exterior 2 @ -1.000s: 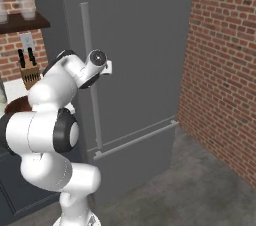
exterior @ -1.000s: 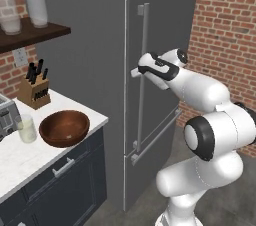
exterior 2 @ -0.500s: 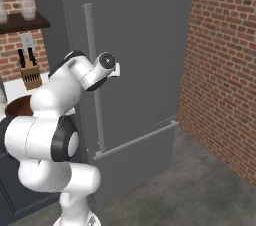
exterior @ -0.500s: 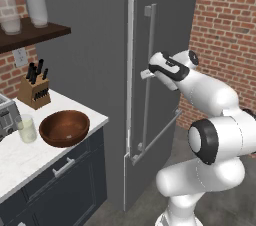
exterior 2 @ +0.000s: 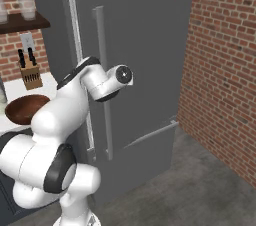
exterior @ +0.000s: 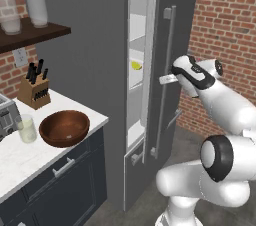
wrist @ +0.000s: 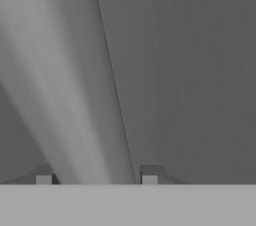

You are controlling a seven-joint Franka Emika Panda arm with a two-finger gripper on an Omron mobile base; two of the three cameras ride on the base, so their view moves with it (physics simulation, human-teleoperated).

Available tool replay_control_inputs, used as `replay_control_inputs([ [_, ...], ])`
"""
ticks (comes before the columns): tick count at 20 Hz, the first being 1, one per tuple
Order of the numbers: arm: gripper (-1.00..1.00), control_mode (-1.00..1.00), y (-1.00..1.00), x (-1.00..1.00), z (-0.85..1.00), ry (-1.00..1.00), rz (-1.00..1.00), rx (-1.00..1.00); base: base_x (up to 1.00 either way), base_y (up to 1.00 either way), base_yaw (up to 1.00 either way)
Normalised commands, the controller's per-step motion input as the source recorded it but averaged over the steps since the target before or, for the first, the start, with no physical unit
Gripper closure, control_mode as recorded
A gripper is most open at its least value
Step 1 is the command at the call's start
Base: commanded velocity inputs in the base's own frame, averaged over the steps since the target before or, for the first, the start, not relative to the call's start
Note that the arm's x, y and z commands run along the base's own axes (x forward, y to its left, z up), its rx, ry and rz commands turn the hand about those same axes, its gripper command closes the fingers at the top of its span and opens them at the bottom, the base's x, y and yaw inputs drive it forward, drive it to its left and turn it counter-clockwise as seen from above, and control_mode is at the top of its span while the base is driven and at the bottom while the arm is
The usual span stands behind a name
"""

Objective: Grab a lemon wedge from the fridge and one ice cube from the ice bowl, and put them in the glass of lemonade.

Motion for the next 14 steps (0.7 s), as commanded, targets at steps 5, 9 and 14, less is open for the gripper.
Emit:
replay_control_inputs([
  [5, 1.00, -1.00, -0.99, -0.32, 0.07, -0.12, 0.01, 0.04, 0.00, 0.00, 0.00],
  [9, 1.00, -1.00, -1.00, -0.32, 0.17, -0.10, 0.00, 0.00, 0.00, 0.00, 0.00],
  [14, 1.00, -1.00, -0.96, -0.18, 0.16, -0.07, 0.00, 0.00, 0.00, 0.00, 0.00],
])
